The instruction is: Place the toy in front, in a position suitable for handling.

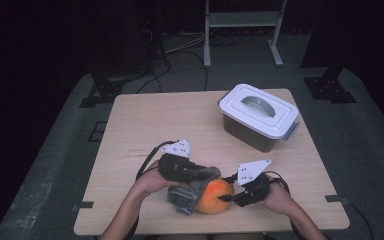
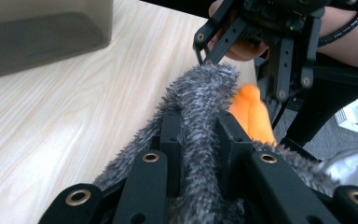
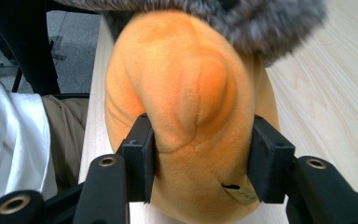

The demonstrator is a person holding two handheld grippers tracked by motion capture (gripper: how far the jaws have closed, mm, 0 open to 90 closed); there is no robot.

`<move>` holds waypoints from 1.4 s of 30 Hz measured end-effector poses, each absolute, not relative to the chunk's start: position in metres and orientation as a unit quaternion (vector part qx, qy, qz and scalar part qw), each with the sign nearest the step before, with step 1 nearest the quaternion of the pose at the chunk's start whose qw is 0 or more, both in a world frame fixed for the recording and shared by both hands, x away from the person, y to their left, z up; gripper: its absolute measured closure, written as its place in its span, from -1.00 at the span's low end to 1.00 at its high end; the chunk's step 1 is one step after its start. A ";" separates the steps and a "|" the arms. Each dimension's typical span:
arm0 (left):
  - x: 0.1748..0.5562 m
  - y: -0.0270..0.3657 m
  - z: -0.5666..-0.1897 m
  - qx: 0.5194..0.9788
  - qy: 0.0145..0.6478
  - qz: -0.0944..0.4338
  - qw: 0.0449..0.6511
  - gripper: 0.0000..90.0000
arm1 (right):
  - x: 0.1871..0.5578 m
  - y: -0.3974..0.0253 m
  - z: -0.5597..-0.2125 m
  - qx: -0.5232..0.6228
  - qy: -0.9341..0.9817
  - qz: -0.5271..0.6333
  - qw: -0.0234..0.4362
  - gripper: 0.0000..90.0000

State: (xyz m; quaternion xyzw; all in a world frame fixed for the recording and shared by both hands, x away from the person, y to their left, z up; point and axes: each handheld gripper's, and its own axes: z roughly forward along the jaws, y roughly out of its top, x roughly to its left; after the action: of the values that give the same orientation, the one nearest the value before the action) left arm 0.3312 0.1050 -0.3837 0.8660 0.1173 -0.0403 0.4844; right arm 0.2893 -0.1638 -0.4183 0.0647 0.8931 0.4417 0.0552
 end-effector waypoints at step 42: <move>0.342 0.273 -0.380 0.830 0.271 0.060 0.484 0.64 | 0.312 -0.219 -0.417 0.180 0.866 0.460 0.077 0.11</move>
State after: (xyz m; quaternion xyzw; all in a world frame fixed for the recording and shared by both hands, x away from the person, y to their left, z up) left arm 0.3425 0.2727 -0.3797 0.8300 0.2712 0.0604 0.4837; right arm 0.3123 -0.2189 -0.4167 0.1802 0.8662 0.4597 0.0771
